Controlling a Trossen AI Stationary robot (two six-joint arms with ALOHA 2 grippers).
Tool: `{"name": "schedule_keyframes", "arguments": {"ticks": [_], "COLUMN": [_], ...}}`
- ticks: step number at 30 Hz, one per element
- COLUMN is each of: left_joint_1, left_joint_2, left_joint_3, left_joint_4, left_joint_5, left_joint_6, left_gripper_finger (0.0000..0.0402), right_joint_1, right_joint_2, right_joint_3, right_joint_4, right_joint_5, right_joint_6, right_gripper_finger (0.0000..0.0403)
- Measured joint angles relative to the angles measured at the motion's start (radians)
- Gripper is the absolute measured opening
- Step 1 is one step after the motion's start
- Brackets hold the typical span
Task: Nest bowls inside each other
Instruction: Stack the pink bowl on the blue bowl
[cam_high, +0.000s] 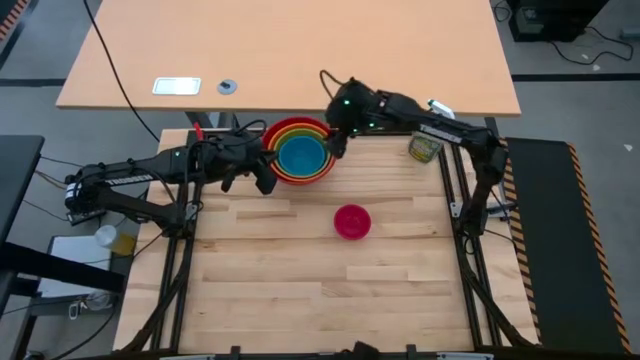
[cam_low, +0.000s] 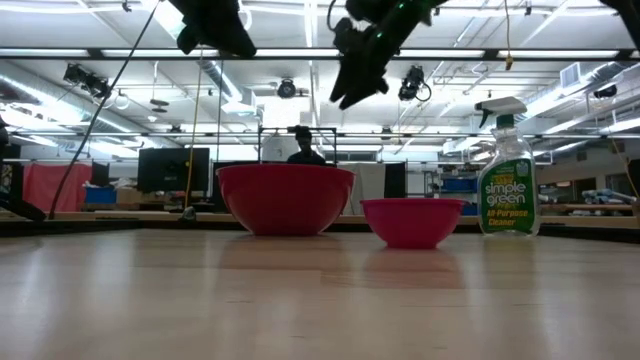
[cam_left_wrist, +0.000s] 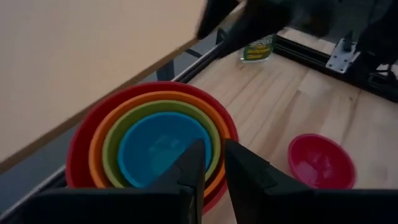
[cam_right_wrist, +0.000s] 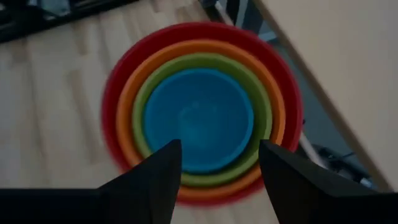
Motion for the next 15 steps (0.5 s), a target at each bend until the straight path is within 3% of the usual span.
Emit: {"name": "schedule_keyframes", "arguments": {"ticks": [4, 10, 15], "left_joint_1": [0.008, 0.04, 0.106], "left_joint_2": [0.005, 0.026, 0.052], "left_joint_3": [0.0, 0.0, 0.0], "left_joint_4": [-0.004, -0.035, -0.047], "left_joint_5": [-0.012, -0.007, 0.113], "left_joint_6": [0.05, 0.133, 0.197], "left_gripper_finger": [0.0061, 0.0061, 0.0061], "right_joint_1": [0.031, 0.097, 0.148], "right_joint_2": [-0.034, -0.095, -0.177], "right_joint_3": [-0.026, -0.171, -0.35], "right_joint_4": [-0.067, -0.034, 0.108], "right_joint_5": [-0.031, -0.044, -0.088], "right_joint_6": [0.005, 0.031, 0.087], "right_gripper_finger": [0.0219, 0.0219, 0.0215]}}
